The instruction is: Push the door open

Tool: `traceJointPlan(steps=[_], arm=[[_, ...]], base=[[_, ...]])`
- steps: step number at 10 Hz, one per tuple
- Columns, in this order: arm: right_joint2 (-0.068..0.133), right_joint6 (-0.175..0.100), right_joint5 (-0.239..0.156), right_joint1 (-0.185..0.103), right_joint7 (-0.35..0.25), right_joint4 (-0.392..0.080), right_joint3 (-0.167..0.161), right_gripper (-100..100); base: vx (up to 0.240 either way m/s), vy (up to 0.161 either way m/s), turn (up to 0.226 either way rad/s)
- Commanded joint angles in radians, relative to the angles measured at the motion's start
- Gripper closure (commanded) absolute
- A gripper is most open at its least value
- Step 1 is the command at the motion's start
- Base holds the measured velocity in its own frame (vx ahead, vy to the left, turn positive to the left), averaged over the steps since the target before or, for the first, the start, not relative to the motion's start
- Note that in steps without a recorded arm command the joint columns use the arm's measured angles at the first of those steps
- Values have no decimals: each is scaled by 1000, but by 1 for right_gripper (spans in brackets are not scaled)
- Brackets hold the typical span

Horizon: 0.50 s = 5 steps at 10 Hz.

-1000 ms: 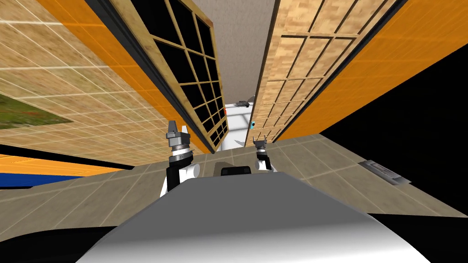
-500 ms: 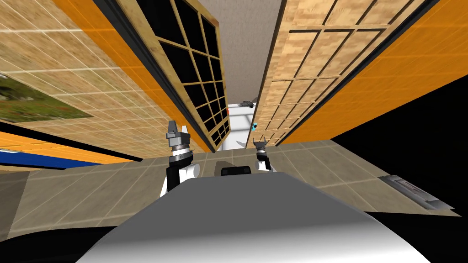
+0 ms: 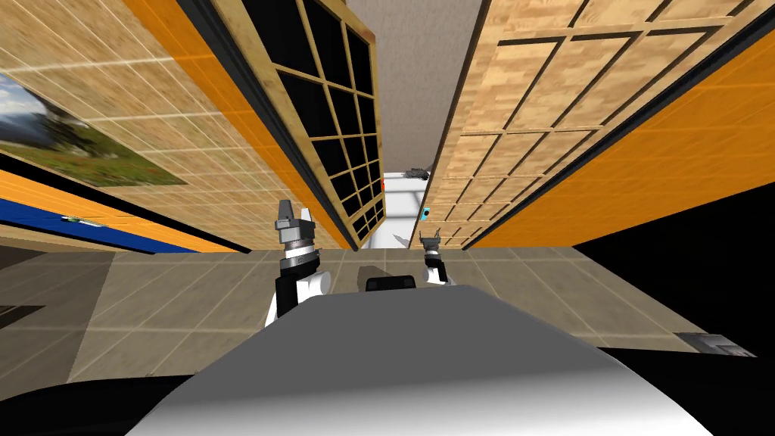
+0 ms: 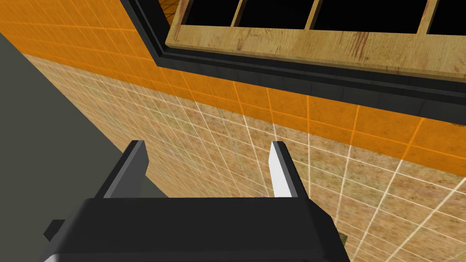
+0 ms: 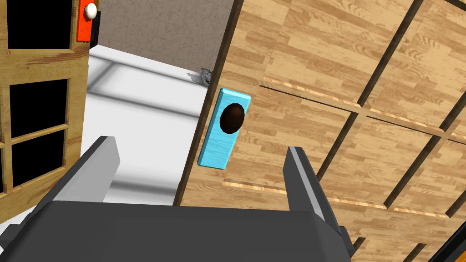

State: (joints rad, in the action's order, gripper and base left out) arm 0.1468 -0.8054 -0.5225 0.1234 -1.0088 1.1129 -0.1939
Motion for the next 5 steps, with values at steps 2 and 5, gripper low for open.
traceJointPlan(steps=[2, 5], arm=[[4, -8, -38, -21, -53, -61, -6, -100], [6, -16, -63, -36, -90, -106, -11, -100]], base=[[64, -137, 209], [29, -103, 115]])
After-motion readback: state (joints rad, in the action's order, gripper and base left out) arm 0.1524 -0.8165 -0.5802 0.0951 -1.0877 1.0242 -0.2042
